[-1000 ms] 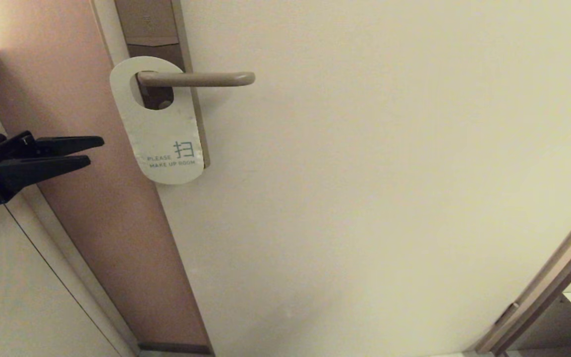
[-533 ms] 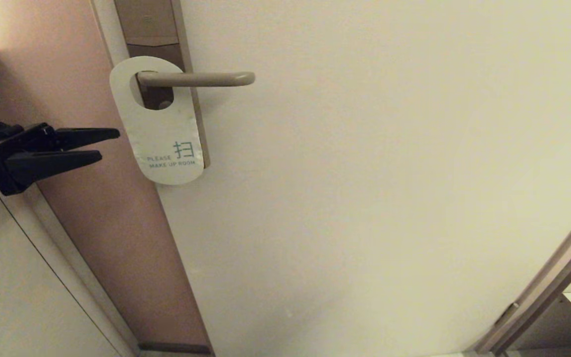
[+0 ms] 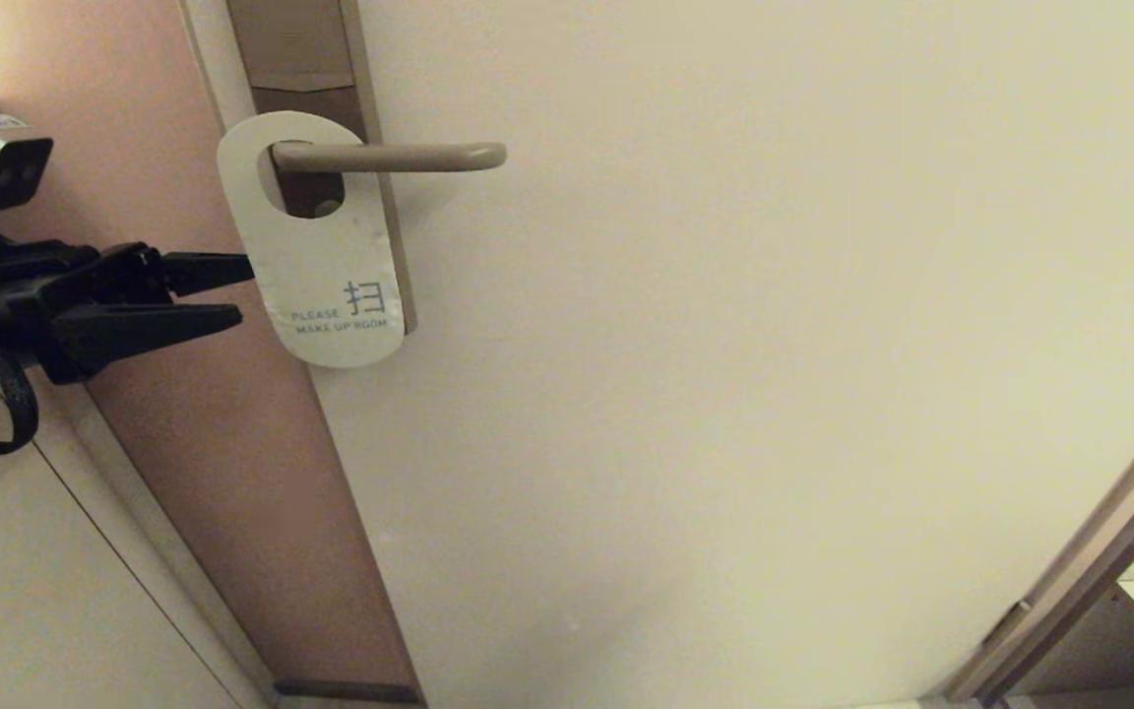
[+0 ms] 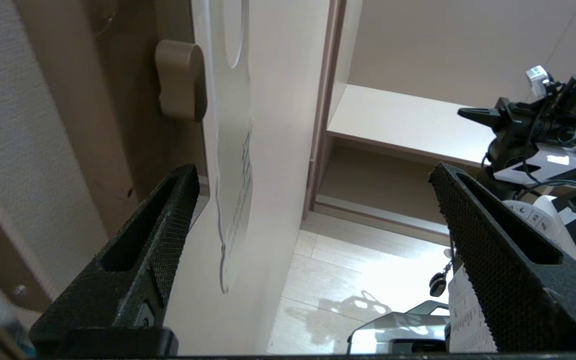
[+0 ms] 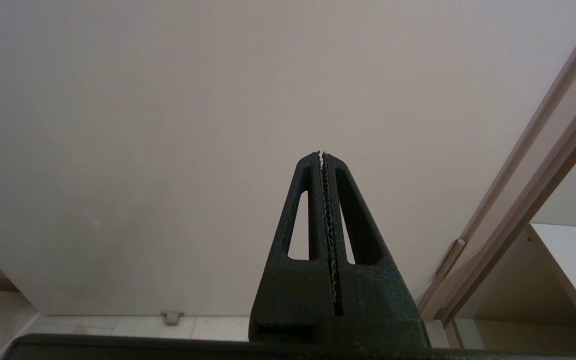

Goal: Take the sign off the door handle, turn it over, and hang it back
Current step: Take down the sign

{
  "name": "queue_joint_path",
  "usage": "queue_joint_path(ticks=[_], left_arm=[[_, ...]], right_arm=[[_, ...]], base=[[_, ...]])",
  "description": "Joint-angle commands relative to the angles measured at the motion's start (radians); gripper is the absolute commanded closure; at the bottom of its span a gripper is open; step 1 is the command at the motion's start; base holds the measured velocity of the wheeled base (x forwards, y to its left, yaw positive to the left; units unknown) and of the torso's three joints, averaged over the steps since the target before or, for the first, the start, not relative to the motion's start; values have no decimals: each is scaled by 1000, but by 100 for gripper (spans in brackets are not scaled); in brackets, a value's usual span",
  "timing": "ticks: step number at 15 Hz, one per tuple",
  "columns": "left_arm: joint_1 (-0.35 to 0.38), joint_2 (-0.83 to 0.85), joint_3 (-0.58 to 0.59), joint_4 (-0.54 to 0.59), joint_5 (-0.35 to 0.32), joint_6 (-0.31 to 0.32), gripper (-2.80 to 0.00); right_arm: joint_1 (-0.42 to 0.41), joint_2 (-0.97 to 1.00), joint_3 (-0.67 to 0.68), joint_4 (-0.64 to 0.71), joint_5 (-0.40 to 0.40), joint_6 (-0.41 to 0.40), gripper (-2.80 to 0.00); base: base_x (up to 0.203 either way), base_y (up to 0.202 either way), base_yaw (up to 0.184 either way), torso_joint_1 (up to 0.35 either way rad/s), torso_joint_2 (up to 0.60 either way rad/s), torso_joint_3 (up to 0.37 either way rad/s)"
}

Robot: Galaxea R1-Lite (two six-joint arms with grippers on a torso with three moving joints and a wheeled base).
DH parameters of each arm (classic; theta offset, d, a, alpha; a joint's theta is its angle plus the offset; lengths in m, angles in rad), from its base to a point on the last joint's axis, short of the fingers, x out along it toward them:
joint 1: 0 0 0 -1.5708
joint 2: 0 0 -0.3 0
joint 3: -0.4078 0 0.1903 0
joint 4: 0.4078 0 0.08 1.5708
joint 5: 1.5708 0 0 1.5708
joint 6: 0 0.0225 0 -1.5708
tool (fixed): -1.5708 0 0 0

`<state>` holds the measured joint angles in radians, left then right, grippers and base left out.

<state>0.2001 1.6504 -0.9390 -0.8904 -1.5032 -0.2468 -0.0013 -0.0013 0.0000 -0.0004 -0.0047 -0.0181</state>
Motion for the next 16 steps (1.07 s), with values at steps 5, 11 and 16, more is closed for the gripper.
queue_joint_path(ticks=[5, 11, 16], left_arm=[[-17, 15, -7, -7, -6, -2, -280], [-64, 47, -47, -7, -5, -3, -280], [-97, 77, -67, -7, -4, 2, -280]], right_arm=[[1, 1, 0, 0, 0, 0, 0], [1, 1, 0, -1, 0, 0, 0], [1, 1, 0, 0, 0, 0, 0]], base=[[0, 0, 0, 0, 0, 0], [0, 0, 0, 0, 0, 0], [0, 0, 0, 0, 0, 0]])
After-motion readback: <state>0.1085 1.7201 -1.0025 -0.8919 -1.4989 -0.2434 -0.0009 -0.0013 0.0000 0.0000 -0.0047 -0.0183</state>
